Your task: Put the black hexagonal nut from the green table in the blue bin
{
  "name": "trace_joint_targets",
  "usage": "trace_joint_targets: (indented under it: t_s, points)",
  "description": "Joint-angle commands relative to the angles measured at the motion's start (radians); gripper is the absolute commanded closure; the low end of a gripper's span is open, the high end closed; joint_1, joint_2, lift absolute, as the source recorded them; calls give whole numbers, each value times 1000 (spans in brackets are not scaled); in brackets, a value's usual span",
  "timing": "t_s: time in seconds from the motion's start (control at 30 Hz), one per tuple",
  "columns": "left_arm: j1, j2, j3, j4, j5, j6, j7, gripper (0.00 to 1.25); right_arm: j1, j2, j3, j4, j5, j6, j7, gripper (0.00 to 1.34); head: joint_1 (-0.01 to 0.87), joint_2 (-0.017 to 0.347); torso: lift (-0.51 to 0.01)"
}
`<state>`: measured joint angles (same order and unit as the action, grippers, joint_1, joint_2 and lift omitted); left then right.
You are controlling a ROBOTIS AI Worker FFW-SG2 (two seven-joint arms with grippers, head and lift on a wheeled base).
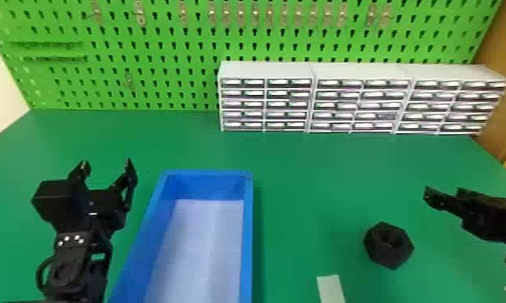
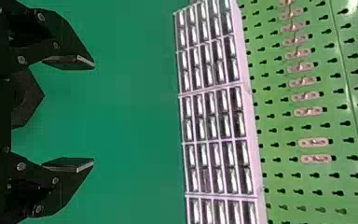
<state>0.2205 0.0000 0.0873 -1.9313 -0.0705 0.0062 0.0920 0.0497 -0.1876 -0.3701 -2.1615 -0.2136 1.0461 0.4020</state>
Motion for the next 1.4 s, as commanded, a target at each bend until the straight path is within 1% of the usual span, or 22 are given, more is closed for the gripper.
trace_joint_targets:
  t_s: [0.0,0.07,0.3,0.37,0.53,0.6,0.7,0.8,0.9,0.93,1.13,1.3,1.37]
  points:
    - [-6,-3,2,0,-2,0,0,521,-16,2,3,0,54,42,37,521,657,57,-95]
    - [-6,-3,3,0,-2,0,0,521,-21,5,5,2,68,58,52,521,657,57,-95]
    - [-7,-3,2,2,-3,0,-1,521,-45,0,19,22,166,112,181,521,657,57,-95]
    - [-7,-3,2,3,-3,0,-1,521,-50,-1,23,25,186,120,202,521,657,57,-95]
    - [-9,-3,2,3,-3,0,-1,521,-56,5,31,26,214,144,222,521,657,57,-95]
    - [-9,-3,2,3,-3,0,-1,521,-60,5,34,31,232,158,250,522,657,57,-95]
    - [-7,-3,3,3,-3,0,-1,521,-70,-3,43,35,267,195,294,522,657,57,-95]
    - [-7,-3,3,3,-3,0,-1,521,-83,-18,65,42,315,232,345,521,657,57,-95]
    - [-7,-3,3,3,-3,0,-1,521,-90,-30,77,51,336,249,380,519,657,57,-95]
    - [-7,-3,2,3,-3,0,-1,521,-90,-35,79,52,336,252,386,519,657,57,-95]
    - [-6,-3,2,3,-3,0,-1,521,-91,-41,79,54,346,269,420,519,657,57,-95]
    - [-6,-3,3,3,-3,0,-1,521,-99,-49,96,62,375,279,465,519,657,57,-95]
    - [-6,-3,3,3,-5,0,-1,521,-99,-50,102,63,379,279,471,519,657,57,-95]
